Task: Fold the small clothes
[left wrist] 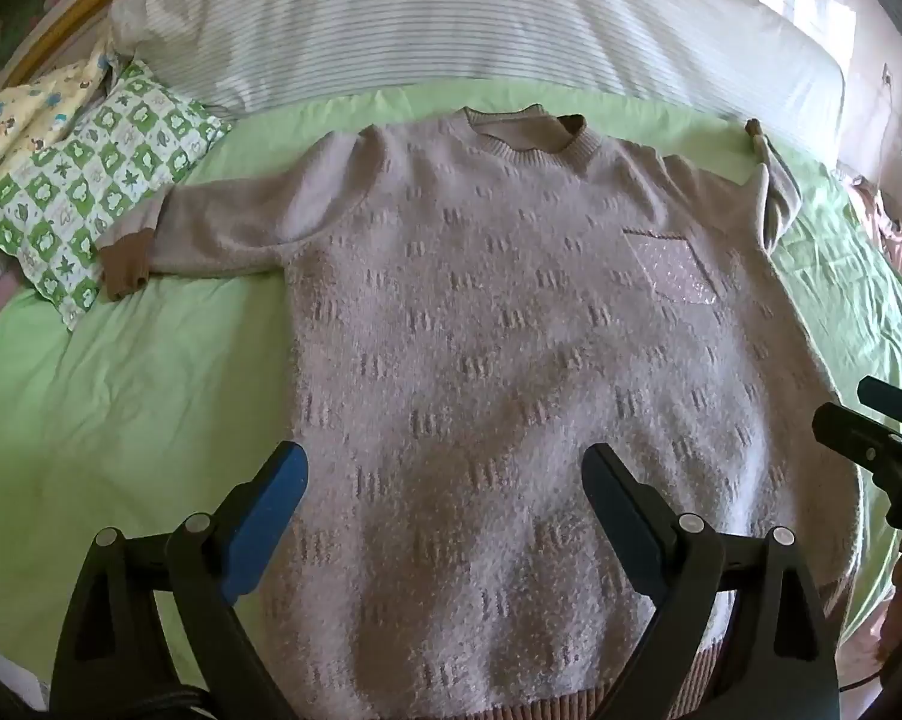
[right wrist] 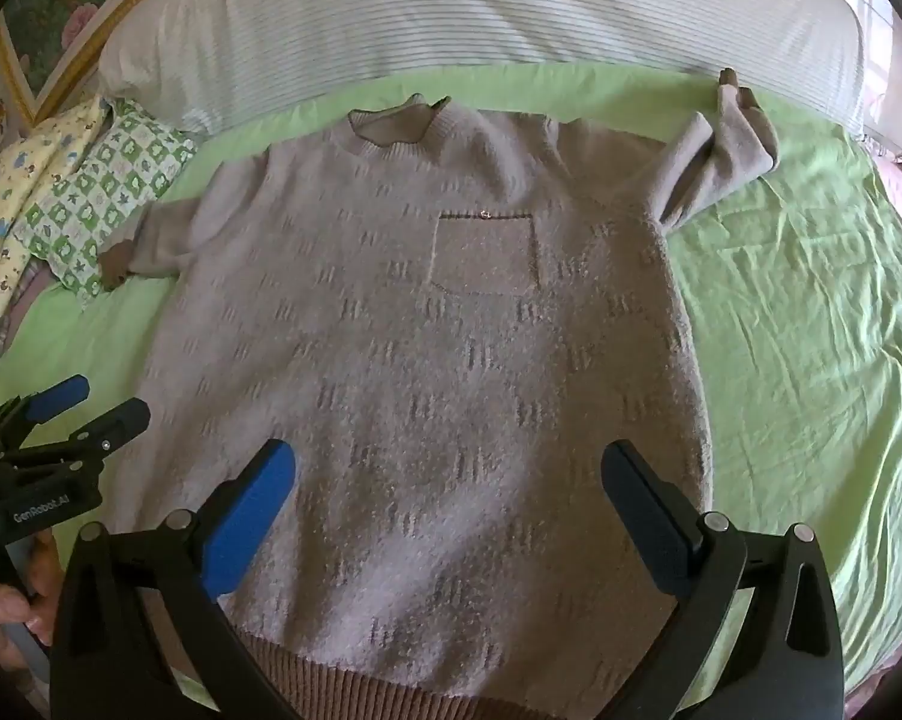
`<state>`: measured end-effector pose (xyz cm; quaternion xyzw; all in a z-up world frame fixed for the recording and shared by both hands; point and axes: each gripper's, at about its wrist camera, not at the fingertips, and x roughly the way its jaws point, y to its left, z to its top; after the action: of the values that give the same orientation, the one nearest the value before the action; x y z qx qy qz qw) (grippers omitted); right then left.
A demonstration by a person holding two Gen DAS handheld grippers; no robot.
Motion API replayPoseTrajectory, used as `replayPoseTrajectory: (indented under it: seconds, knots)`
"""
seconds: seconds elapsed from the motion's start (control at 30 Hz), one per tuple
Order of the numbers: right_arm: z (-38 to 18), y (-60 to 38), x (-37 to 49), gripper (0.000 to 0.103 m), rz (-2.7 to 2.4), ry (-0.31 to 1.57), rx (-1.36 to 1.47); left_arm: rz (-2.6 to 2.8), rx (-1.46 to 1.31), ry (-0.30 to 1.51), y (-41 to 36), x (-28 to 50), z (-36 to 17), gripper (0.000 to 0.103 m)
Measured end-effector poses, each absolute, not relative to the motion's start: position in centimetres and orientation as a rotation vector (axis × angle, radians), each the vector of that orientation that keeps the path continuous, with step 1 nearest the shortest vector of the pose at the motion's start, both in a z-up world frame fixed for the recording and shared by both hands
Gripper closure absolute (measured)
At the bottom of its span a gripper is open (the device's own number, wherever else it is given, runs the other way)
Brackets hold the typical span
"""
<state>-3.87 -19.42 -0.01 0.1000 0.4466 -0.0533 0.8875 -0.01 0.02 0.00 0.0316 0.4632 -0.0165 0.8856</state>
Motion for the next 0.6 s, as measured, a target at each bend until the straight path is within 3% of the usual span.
replayPoseTrajectory:
  seconds: [0.6]
  knots:
    - [-0.17,-19.28,-3.59,0.001,-0.101,0.944,0.209,-0.042,0.055,0.957,0.10,-0.18,-0.48,0.010]
